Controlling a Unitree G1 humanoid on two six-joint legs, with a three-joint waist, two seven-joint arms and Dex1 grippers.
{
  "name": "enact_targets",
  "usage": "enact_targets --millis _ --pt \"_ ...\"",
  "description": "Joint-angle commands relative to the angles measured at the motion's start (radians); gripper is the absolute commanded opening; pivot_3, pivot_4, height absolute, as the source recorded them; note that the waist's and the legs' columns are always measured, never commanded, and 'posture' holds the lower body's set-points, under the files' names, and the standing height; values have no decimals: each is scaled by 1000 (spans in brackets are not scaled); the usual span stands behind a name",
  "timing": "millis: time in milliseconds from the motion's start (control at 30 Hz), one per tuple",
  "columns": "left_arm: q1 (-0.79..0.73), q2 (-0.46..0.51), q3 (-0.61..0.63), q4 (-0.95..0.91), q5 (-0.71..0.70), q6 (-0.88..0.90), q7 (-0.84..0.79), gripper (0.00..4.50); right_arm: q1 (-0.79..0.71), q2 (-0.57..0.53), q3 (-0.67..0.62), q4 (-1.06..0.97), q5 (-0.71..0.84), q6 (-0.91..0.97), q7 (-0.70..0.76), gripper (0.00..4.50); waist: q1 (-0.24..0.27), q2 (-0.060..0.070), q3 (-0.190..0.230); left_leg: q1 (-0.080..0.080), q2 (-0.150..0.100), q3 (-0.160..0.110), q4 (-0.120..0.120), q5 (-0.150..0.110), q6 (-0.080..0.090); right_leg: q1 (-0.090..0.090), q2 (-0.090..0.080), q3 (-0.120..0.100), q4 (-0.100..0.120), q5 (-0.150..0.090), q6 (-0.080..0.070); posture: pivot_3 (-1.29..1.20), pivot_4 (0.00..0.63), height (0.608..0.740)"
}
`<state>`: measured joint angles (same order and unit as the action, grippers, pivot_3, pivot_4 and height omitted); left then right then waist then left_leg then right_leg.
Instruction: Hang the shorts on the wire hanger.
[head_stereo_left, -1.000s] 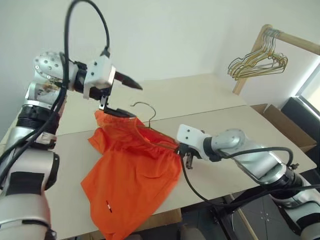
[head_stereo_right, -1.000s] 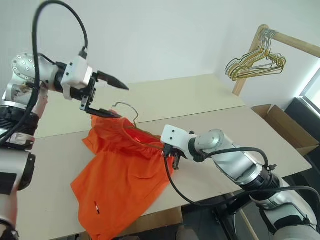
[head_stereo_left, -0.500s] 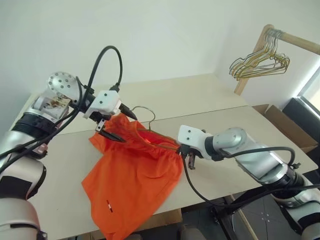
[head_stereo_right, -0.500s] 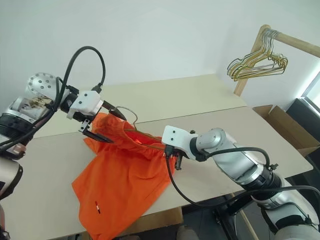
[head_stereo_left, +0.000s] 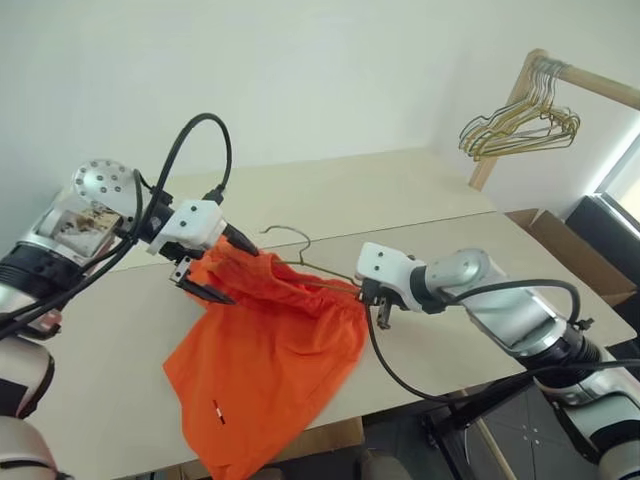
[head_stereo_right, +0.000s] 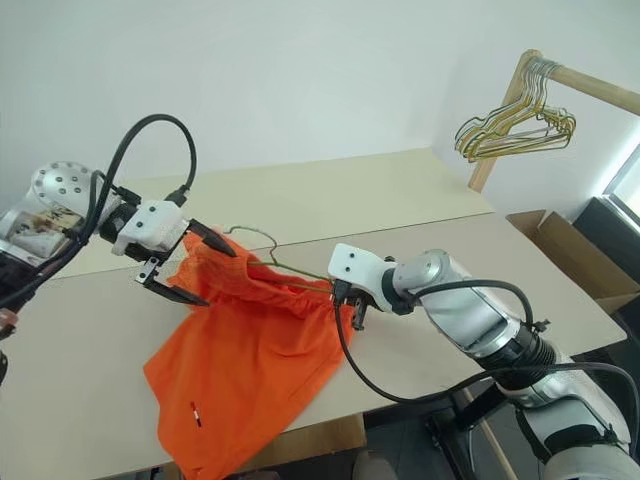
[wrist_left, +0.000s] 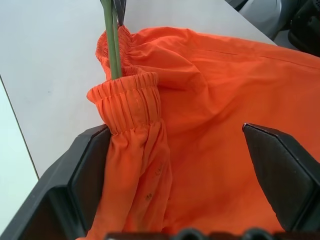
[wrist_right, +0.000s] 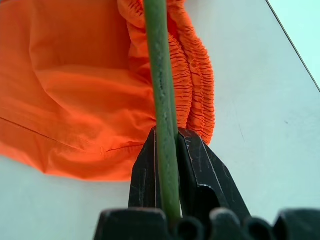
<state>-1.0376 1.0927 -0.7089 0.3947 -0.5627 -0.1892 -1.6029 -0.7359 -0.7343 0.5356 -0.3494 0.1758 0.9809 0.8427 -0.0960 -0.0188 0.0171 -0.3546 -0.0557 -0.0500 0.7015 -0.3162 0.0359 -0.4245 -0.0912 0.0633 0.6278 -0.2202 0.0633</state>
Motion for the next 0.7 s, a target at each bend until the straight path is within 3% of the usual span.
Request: enact_targets --millis 33,233,400,700 --pt "11 -31 72 -12 16 14 -11 4470 -40 -1 -57 9 -20 -8 -10 0 1 0 0 0 0 0 0 0 0 0 0 0 0 0 0 -89 0 740" --pt "7 -166 207 90 178 -1 4 4470 -43 -2 -57 -5 -16 -5 -1 0 0 0 0 0 0 0 2 0 0 1 0 -1 0 0 0 -87 0 740" --pt "43 -191 206 55 213 9 -11 4470 -55 -3 -58 -10 -16 -6 8 0 -8 0 0 0 0 0 1 0 0 -1 1 0 1 0 0 -89 0 740" --pt "34 -302 270 160 418 -68 37 4470 -67 -8 -63 -20 -14 0 15 0 -2 0 0 0 0 0 2 0 0 0 0 0 1 0 0 -110 0 740"
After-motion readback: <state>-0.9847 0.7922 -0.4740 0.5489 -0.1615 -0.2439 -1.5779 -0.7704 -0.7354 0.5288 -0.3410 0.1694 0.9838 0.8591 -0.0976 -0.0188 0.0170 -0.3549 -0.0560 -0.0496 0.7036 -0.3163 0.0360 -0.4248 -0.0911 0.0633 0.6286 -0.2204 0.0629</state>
